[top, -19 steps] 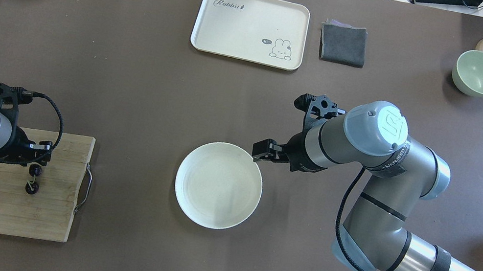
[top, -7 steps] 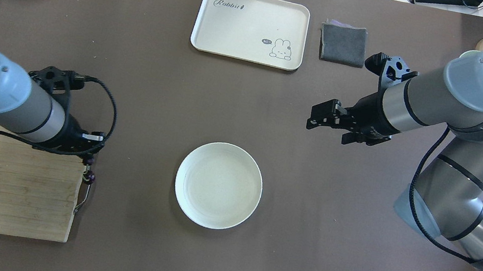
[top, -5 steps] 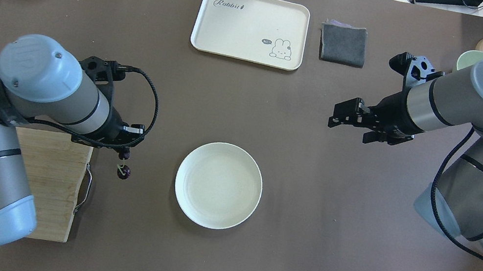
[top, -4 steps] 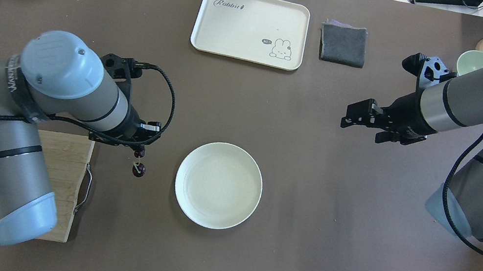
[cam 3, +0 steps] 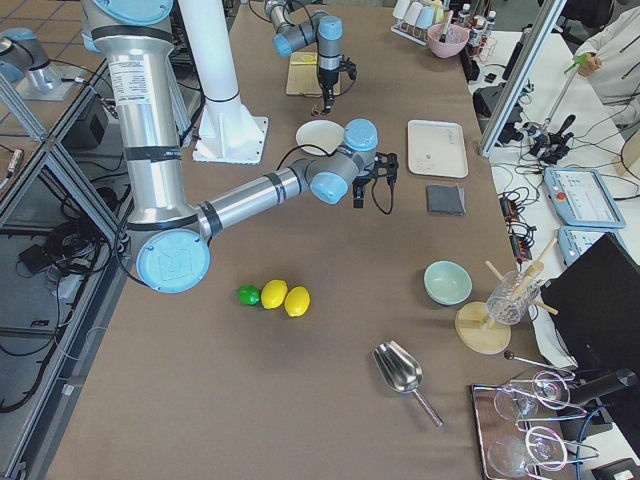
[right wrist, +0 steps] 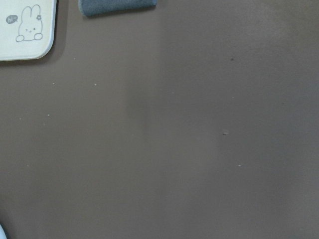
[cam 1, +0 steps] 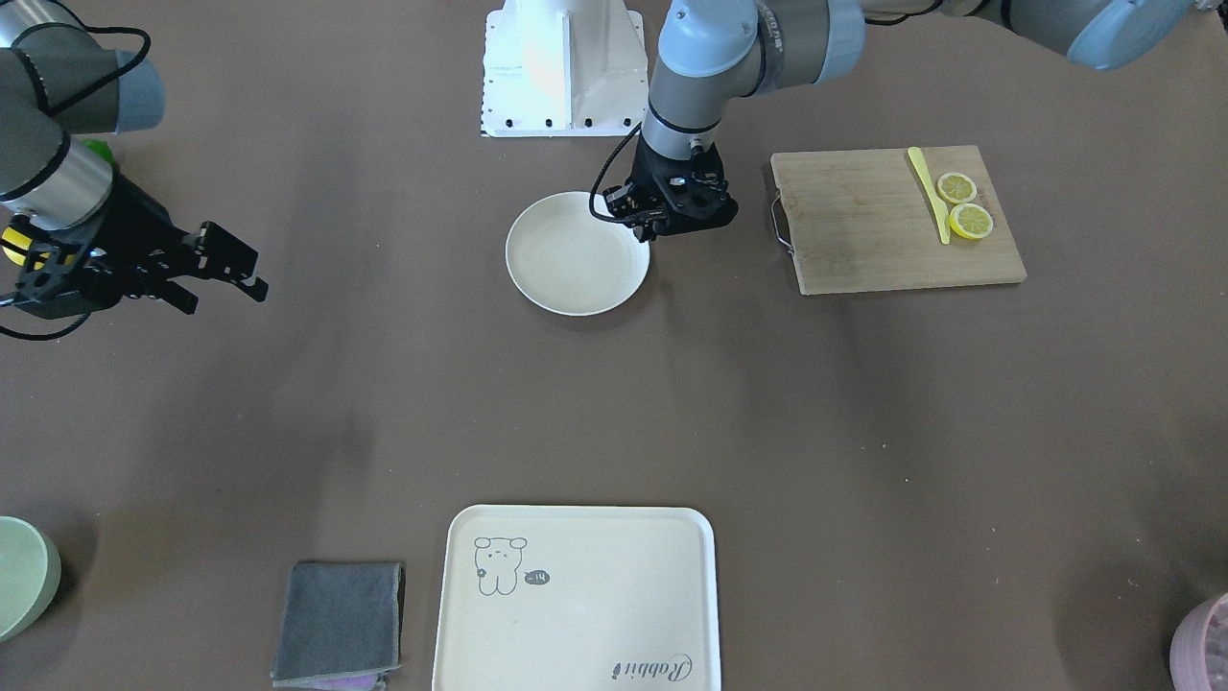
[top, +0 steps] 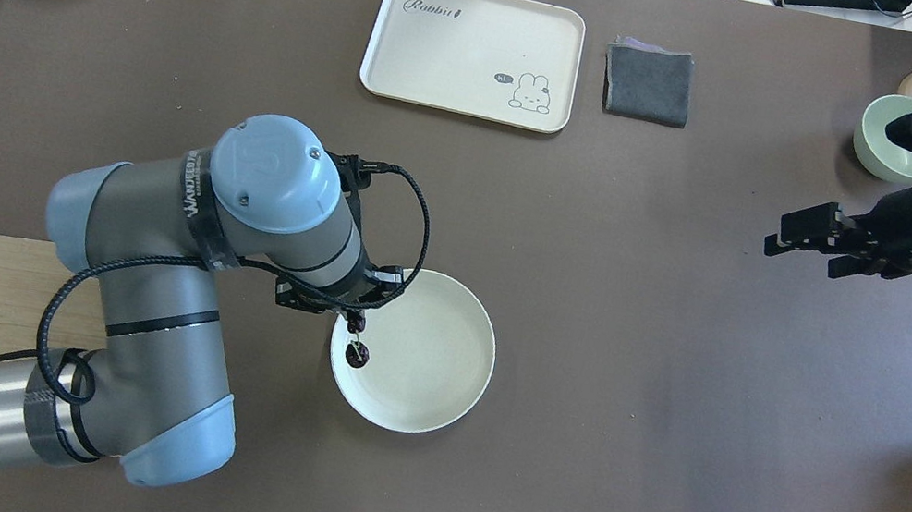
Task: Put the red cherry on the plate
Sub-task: 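Carry the cherries with the left gripper over the plate while the right arm retracts, then lower the cherries onto the plate and open the left gripper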
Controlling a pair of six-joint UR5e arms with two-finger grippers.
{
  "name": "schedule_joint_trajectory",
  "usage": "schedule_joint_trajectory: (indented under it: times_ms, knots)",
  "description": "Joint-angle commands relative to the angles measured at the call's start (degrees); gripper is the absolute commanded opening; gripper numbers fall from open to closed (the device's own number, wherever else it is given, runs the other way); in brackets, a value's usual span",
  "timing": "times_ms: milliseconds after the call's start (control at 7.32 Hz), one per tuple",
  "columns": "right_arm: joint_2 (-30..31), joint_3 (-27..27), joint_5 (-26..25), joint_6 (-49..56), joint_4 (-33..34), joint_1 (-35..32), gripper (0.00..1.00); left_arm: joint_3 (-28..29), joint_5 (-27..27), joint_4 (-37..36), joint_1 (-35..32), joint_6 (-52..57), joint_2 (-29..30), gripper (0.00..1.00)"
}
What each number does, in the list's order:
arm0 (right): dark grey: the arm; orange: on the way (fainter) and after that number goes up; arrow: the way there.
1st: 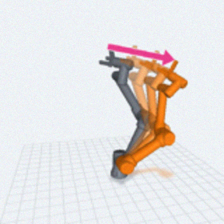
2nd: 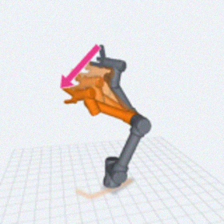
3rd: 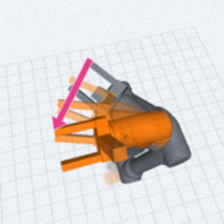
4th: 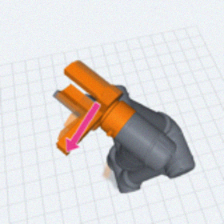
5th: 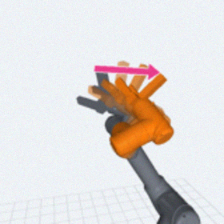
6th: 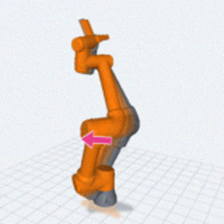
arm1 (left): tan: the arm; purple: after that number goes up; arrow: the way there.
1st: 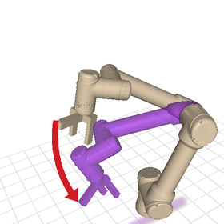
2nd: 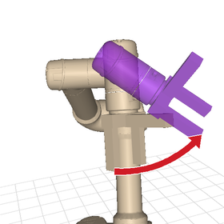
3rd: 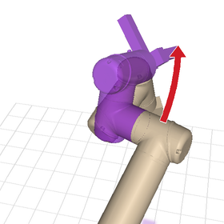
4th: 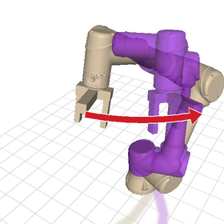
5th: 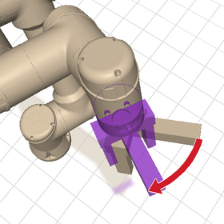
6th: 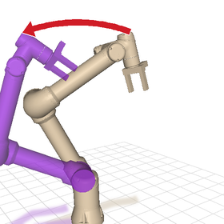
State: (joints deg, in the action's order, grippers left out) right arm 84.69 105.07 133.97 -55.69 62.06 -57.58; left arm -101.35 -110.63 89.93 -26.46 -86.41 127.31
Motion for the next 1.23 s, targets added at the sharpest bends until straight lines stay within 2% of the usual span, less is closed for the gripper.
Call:
schedule_joint_trajectory:
  times_ms: [0, 137, 410, 820, 957, 1094]
  knots:
    - [4.68, -0.04, 2.08, 7.93, -0.01, -4.54, 1.00, 4.04, 2.85, 3.39, 3.24, -1.57, 2.50, 0.00]
    - [6.61, -0.13, 2.35, 10.83, -0.01, -5.95, 1.00, 6.84, 3.66, 5.50, 3.70, -2.53, 3.81, 0.00]
    - [10.05, -0.05, 3.04, 16.38, -0.01, -8.76, 1.00, 8.01, 3.75, 5.78, 4.31, -2.80, 4.35, 0.00]
    - [11.37, -0.04, 3.84, 17.46, -0.27, -9.83, 1.00, 9.42, 3.75, 5.87, 4.32, -2.80, 5.49, 0.00]
    - [11.73, 0.04, 3.84, 17.54, -0.45, -9.92, 1.00, 9.33, 3.75, 5.87, 4.32, -2.72, 5.49, 0.04]
    - [11.90, 0.04, 3.84, 17.54, -0.45, -9.83, 1.00, 9.33, 3.75, 5.87, 4.32, -2.71, 5.49, 0.40]
